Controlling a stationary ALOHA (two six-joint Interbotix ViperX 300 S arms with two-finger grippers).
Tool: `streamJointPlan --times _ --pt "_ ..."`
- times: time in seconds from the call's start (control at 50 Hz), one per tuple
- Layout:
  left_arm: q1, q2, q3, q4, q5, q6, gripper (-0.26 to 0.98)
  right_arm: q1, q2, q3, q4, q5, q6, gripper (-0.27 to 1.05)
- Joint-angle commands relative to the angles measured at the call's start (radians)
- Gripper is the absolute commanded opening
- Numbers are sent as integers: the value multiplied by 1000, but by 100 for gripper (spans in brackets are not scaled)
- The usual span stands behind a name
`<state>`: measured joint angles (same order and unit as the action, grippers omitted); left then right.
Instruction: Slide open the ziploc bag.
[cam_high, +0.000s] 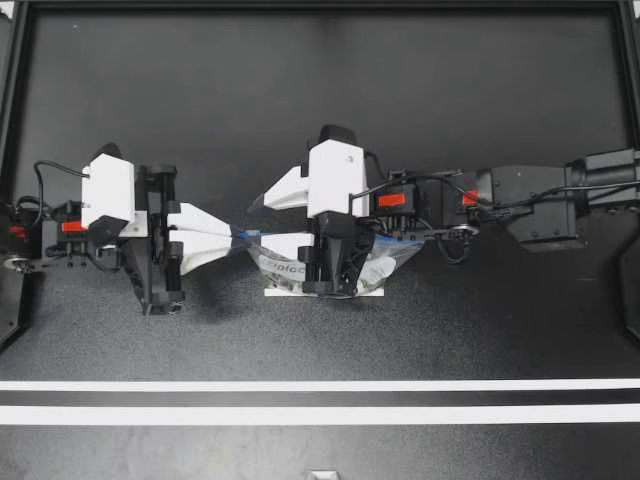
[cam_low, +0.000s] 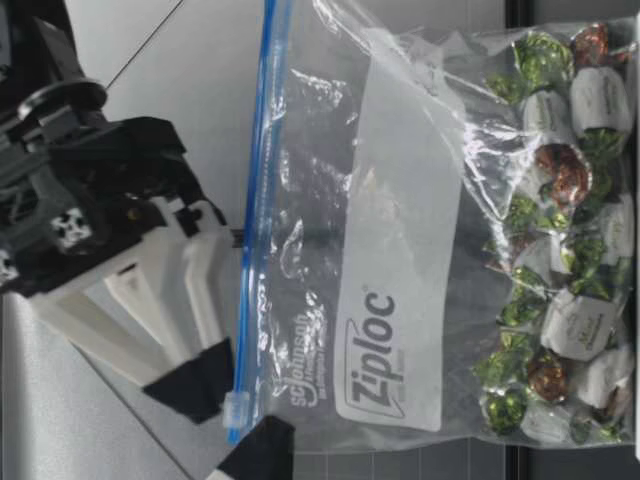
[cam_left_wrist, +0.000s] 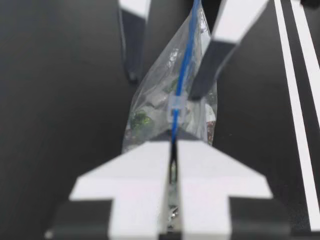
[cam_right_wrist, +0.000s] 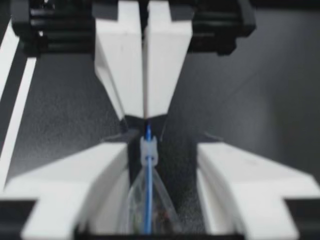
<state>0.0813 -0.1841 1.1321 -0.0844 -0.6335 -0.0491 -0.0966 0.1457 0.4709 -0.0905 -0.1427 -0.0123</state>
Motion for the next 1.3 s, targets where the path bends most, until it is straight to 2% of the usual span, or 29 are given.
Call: streamJointPlan --times 0.0,0.26,0.38,0.54,0.7,1.02,1.28 --pt "-3 -21 -21 3 -2 2 -14 5 -6 -28 -2 8 3 53" --pt "-2 -21 -20 3 3 0 -14 12 -3 -37 -2 35 8 47" --pt "-2 -21 -20 3 5 -2 -14 23 -8 -35 -2 46 8 31" --pt "-2 -21 -23 3 38 0 -15 34 -23 -35 -2 63 8 2" --pt "-2 -21 -18 3 48 0 -15 34 -43 -31 0 124 8 -12" --pt "-2 -21 -8 0 46 8 -15 34 -118 9 -2 305 0 -14" --pt "-2 -21 8 -2 41 9 -15 31 -225 129 -2 357 0 -14"
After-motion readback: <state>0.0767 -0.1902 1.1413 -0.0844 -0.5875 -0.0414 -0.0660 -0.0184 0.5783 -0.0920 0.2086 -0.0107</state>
